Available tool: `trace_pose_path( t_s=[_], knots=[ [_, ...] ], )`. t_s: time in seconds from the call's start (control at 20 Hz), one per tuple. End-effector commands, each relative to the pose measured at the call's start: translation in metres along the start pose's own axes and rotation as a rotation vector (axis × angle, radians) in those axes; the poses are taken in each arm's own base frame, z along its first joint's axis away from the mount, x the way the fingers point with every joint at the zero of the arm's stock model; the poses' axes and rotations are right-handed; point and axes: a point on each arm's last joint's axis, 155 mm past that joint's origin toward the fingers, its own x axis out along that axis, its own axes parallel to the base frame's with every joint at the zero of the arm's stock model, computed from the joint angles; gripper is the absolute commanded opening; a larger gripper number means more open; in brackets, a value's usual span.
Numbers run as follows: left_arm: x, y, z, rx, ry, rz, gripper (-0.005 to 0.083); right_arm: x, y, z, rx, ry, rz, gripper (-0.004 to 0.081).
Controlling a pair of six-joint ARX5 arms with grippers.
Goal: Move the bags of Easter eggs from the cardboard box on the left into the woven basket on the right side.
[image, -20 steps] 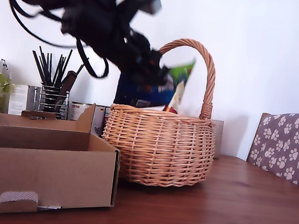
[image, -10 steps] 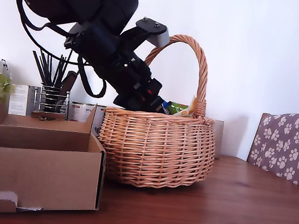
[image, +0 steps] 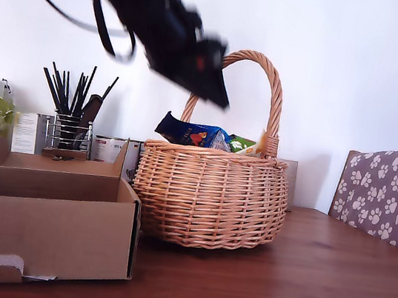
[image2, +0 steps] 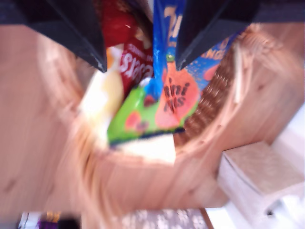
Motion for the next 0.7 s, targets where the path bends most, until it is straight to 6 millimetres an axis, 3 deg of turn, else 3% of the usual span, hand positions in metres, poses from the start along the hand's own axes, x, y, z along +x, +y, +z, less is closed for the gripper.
trace_pose_path(
  t_s=[0.0,0.05,0.2,0.35,0.5,0.65],
  knots=[
    [-0.007,-0.005,-0.012,-0.054,0.054,-0.028,0.0147,0.001,-0.004,0.011,-0.009,-0.040,-0.017,-0.0013],
    [-0.015,-0.008,-0.015,-0.066,0.073,-0.044,-0.0005,0.002,-0.009,0.017,-0.008,-0.060,-0.030,-0.0013],
    [-0.027,-0.008,-0.025,-0.130,0.093,-0.046,-0.0021,0.007,-0.038,0.035,0.004,-0.120,-0.132,-0.0013],
    [-0.039,0.001,-0.037,-0.173,0.062,-0.006,-0.0021,0.006,-0.090,0.042,0.051,-0.167,-0.306,-0.0013],
    [-0.060,0.024,-0.046,-0.260,-0.032,0.082,-0.0021,-0.005,-0.148,0.028,0.155,-0.238,-0.483,-0.0013],
    [-0.096,0.057,-0.054,-0.342,-0.155,0.216,-0.0021,-0.017,-0.190,0.006,0.187,-0.292,-0.613,-0.0013]
  ],
)
